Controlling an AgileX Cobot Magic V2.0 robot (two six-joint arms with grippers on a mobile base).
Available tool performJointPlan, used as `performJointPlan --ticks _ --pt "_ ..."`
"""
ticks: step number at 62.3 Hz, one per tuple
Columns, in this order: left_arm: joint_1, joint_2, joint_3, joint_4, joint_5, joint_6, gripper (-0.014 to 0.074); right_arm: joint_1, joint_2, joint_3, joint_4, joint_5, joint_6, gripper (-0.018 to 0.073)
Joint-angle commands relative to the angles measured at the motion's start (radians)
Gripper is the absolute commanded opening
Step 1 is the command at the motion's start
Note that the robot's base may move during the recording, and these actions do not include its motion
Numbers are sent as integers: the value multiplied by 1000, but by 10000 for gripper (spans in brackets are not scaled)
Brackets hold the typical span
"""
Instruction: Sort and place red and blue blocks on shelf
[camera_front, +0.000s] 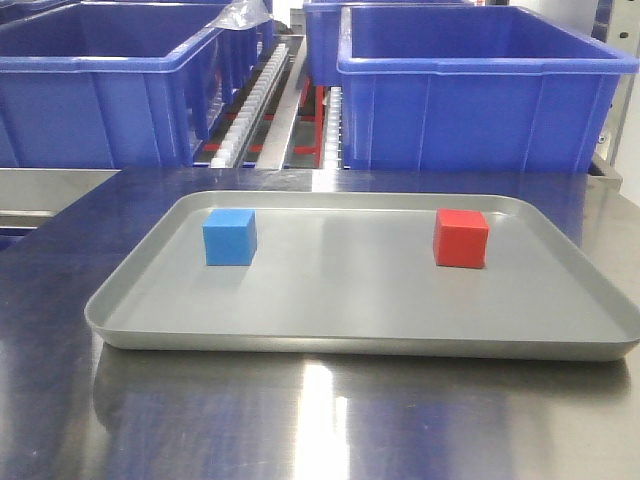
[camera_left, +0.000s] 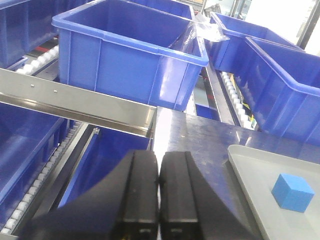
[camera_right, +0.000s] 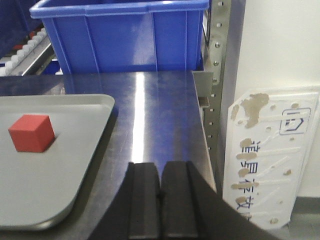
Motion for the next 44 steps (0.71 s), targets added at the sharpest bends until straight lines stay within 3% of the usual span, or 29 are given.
performJointPlan --ticks 1,44 --pt "1 -16 25 -7 -91 1 135 -6 -19 -21 -7 -128 -7 68" --pt "1 -16 25 -7 -91 1 135 -6 -19 -21 -7 -184 -7 68"
